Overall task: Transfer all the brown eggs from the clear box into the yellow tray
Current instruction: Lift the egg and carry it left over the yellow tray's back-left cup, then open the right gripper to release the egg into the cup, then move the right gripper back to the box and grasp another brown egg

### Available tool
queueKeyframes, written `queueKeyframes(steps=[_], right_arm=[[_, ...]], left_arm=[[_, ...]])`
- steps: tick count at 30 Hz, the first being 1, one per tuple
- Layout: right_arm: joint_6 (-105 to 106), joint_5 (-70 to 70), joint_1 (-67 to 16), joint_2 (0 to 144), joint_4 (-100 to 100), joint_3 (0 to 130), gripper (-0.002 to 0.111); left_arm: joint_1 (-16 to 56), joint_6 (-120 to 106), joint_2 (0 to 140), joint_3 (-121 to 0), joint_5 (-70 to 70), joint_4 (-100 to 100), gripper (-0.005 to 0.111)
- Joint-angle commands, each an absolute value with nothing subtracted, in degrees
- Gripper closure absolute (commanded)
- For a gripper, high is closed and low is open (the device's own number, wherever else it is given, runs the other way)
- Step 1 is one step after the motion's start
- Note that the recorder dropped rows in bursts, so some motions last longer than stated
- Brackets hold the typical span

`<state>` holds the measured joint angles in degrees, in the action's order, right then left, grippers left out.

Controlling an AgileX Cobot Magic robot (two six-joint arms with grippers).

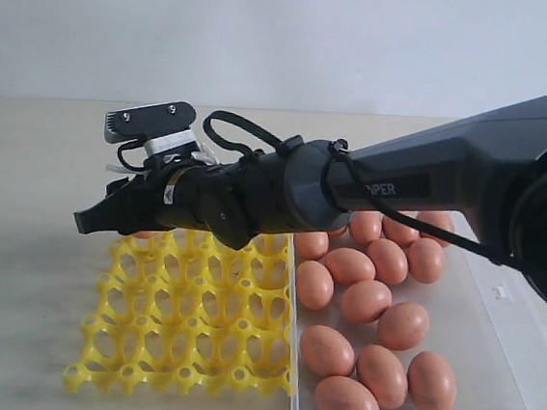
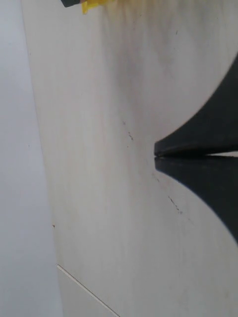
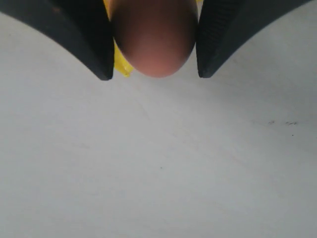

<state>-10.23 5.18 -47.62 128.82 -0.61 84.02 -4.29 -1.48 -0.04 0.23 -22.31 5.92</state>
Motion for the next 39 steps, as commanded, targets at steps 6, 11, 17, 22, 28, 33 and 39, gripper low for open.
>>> queueKeyframes(steps=[6, 11, 17, 22, 28, 33, 39], right_arm=[[-10.55, 5.7, -48.0, 127.63, -0.67, 84.4, 0.063], [-10.55, 5.2, -48.0, 126.78, -0.67, 84.4, 0.05], [-10.55, 2.29, -48.0, 125.69, -0.67, 84.4, 0.05], [-9.99, -4.0, -48.0, 121.36, 0.0, 84.4, 0.053], [-4.51, -19.57, -48.49, 110.79, 4.52, 84.4, 0.089], [-4.51, -33.98, -48.96, 100.12, 4.39, 84.4, 0.108], [-4.1, -52.99, -47.54, 91.47, 5.37, 84.29, 0.1]], left_arm=[[-4.0, -1.24, 0.0, 0.0, -21.79, 5.9, 0.107], [-4.0, -1.24, 0.0, 0.0, -21.79, 5.9, 0.107], [-4.0, -1.24, 0.0, 0.0, -21.79, 5.9, 0.107], [-4.0, -1.24, 0.0, 0.0, -21.79, 5.9, 0.107], [-4.0, -1.24, 0.0, 0.0, -21.79, 5.9, 0.107], [-4.0, -1.24, 0.0, 0.0, -21.79, 5.9, 0.107], [-4.0, -1.24, 0.0, 0.0, -21.79, 5.9, 0.107]])
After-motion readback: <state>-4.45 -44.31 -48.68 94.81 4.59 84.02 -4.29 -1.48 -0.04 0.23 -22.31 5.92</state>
